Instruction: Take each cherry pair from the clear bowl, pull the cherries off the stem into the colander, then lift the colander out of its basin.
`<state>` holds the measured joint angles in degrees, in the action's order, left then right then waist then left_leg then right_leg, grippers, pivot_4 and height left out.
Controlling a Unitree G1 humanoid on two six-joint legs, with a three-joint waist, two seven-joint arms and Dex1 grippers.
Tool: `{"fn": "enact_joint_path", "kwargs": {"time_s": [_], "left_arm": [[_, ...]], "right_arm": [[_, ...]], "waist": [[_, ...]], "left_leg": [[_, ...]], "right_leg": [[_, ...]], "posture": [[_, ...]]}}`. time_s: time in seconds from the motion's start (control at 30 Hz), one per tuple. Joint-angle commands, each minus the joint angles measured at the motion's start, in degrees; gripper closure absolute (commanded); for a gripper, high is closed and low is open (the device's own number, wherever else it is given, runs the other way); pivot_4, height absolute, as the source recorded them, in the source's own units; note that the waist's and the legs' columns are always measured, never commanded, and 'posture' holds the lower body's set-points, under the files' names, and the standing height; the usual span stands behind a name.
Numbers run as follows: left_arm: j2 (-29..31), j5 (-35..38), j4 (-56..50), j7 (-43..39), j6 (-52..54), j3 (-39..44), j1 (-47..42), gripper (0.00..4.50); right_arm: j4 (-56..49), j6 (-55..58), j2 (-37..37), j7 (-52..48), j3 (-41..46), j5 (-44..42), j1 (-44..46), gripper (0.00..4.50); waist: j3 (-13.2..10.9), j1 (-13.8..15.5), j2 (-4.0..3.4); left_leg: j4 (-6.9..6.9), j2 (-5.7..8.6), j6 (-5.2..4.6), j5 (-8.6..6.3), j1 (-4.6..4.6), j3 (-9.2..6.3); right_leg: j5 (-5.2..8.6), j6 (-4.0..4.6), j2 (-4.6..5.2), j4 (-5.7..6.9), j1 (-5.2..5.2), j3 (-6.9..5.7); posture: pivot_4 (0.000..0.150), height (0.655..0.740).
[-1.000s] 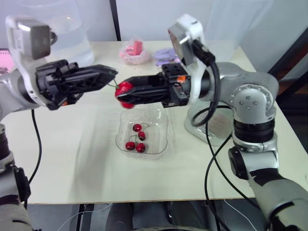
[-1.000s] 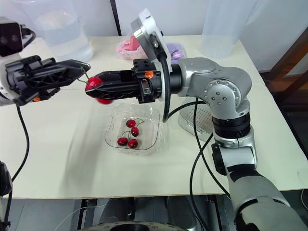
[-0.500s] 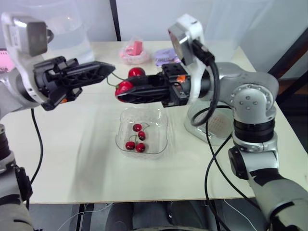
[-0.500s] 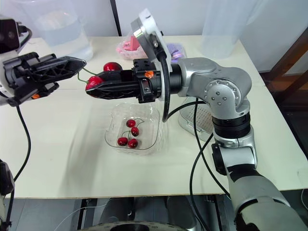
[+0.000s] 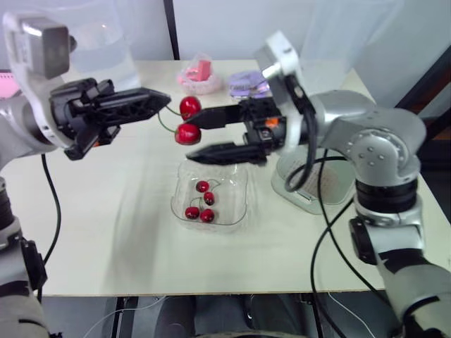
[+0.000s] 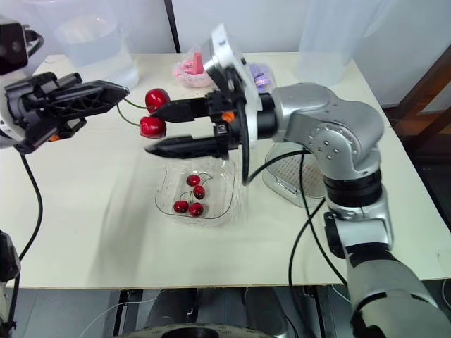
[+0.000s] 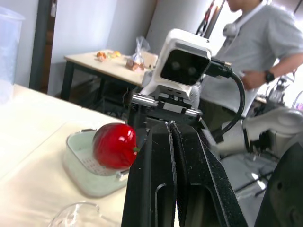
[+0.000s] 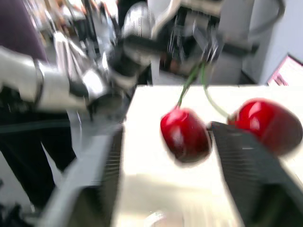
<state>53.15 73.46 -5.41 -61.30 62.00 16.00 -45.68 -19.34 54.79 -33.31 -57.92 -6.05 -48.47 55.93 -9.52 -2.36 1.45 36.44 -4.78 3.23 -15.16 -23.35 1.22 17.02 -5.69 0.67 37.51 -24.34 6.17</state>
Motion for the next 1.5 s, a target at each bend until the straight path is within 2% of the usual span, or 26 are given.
{"fn": "enact_joint_path", "kwargs": {"time_s": [0.03, 0.27, 0.5, 0.7, 1.07, 1.27, 1.37, 1.47, 1.5], "left_arm": [[2.2, -3.6, 0.3, -5.8, -1.7, -1.6, -2.1, 4.50], [4.5, -12.9, 0.4, -20.1, -6.6, -9.6, -3.4, 4.50], [3.8, -22.7, 3.9, -30.1, -14.8, -16.2, -6.2, 4.50], [3.2, -25.2, 6.2, -31.2, -19.4, -19.2, -8.2, 4.50], [1.6, -27.4, 8.7, -31.2, -23.2, -21.0, -10.3, 4.50], [0.9, -28.0, 8.9, -31.2, -23.2, -20.7, -10.3, 4.50], [0.8, -28.1, 8.9, -31.2, -23.1, -20.6, -10.2, 4.50], [0.5, -28.4, 9.0, -31.2, -23.1, -20.7, -10.1, 4.50], [0.4, -28.4, 9.0, -31.2, -23.1, -20.6, -10.1, 4.50]], "right_arm": [[-3.1, 0.0, -6.0, -2.2, 2.3, 0.7, -1.4, 0.03], [-0.4, -1.0, -15.0, -3.4, 4.0, 4.0, -3.0, 0.03], [-0.2, 1.6, -16.5, -4.9, 3.0, 2.8, -1.1, 0.03], [-1.0, 4.9, -12.9, -3.8, -0.7, 2.6, 1.4, 0.03], [2.9, 3.6, -3.3, 1.2, -7.9, 9.3, 4.8, 0.03], [3.1, 3.3, -2.0, 0.7, -9.1, 10.9, 4.6, 0.03], [2.9, 3.5, -1.8, 0.2, -8.8, 10.7, 4.5, 0.89], [2.1, 4.1, -1.7, -0.4, -8.4, 10.0, 4.4, 2.23], [1.8, 4.3, -1.7, -0.7, -8.3, 9.7, 4.4, 2.23]], "waist": [[0.0, 0.0, 0.00], [0.0, -0.2, -0.01], [0.0, -0.1, -0.01], [0.0, -0.1, -0.01], [0.0, 0.0, -0.01], [0.0, -0.1, -0.01], [0.0, -0.1, -0.01], [0.0, -0.1, -0.01], [0.0, -0.1, -0.01]], "left_leg": [[0.01, 0.00, 0.00, 0.00, 0.00, 0.00], [0.12, 0.00, -0.02, -0.01, 0.02, 0.00], [0.38, 0.00, -0.12, -0.06, -0.05, 0.00], [0.58, -0.01, -0.21, -0.12, -0.06, 0.00], [0.71, -0.01, -0.22, -0.11, -0.05, -0.01], [0.69, -0.02, -0.22, -0.11, -0.05, -0.02], [0.70, -0.02, -0.22, -0.11, -0.05, -0.02], [0.71, -0.02, -0.22, -0.11, -0.05, -0.03], [0.71, -0.01, -0.22, -0.11, -0.05, -0.03]], "right_leg": [[0.00, 0.00, 0.00, 0.00, 0.01, 0.00], [0.00, 0.00, -0.03, 0.06, 0.02, 0.02], [0.00, 0.01, -0.04, 0.10, 0.03, 0.03], [0.01, 0.01, -0.04, 0.30, 0.04, 0.03], [0.01, 0.01, -0.04, 0.54, 0.01, 0.05], [0.01, 0.01, -0.05, 0.55, 0.00, 0.04], [0.01, 0.00, -0.05, 0.57, 0.00, 0.04], [0.01, 0.00, -0.05, 0.59, 0.00, 0.04], [0.01, 0.00, -0.05, 0.59, 0.00, 0.04]], "posture": [[0.150, 0.7367], [0.150, 0.7367], [0.150, 0.7367], [0.150, 0.7367], [0.150, 0.7367], [0.150, 0.7367], [0.150, 0.7367], [0.150, 0.7367], [0.150, 0.7367]]}}
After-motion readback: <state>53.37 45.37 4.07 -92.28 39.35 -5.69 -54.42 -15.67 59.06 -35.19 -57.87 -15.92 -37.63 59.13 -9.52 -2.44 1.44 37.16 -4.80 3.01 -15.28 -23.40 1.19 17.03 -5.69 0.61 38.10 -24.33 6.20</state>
